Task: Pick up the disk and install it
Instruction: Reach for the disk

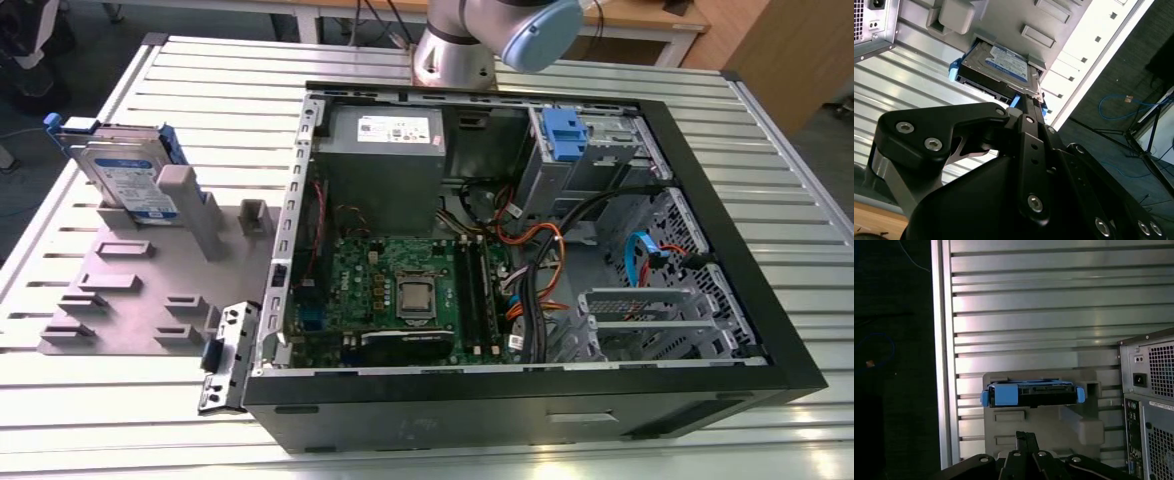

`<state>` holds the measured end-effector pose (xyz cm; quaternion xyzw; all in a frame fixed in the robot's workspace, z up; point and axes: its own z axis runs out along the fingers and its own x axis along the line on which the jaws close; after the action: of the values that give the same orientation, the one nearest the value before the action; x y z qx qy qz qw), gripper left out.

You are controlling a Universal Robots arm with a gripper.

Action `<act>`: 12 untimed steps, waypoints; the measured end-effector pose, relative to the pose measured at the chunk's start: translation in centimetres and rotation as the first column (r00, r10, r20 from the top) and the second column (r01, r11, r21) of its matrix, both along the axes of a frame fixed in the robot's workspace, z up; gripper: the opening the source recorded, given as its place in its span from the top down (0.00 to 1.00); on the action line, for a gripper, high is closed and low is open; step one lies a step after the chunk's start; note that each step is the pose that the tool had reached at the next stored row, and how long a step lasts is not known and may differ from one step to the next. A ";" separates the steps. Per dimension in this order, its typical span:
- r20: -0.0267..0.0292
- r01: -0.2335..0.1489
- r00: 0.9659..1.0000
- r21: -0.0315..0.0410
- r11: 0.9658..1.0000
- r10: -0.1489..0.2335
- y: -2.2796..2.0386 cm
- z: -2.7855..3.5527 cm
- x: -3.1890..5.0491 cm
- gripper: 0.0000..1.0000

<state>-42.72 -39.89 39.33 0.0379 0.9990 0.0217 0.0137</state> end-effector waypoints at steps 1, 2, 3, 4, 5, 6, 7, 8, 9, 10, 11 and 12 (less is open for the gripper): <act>0.000 0.000 1.000 0.000 1.000 0.000 0.00 0.00 -0.15 0.89; 0.000 0.000 1.000 0.000 1.000 0.000 0.00 0.00 -0.30 0.89; 0.000 0.000 1.000 0.000 1.000 0.000 0.00 0.00 -0.45 0.89; 0.000 0.000 1.000 0.000 1.000 0.000 0.00 0.00 -0.62 0.89; 0.000 0.000 1.000 0.000 1.000 0.000 0.00 0.00 -0.78 0.89; 0.000 0.000 1.000 0.000 1.000 0.000 0.00 0.00 -0.96 0.89; 0.000 0.000 1.000 0.000 1.000 0.000 0.00 0.00 -1.12 0.89; 0.000 0.000 1.000 0.000 1.000 0.000 0.00 0.00 -1.28 0.89; 0.000 0.000 1.000 0.000 1.000 0.000 0.00 0.00 -1.44 0.89; 0.000 0.000 1.000 0.000 1.000 0.000 0.00 0.00 -1.62 0.89; 0.000 0.000 1.000 0.000 1.000 0.000 0.00 0.00 -1.78 0.89; 0.000 0.000 1.000 0.000 1.000 0.000 0.00 0.00 -1.95 0.89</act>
<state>-44.66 -39.90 39.33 0.0378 0.9990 0.0217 0.0137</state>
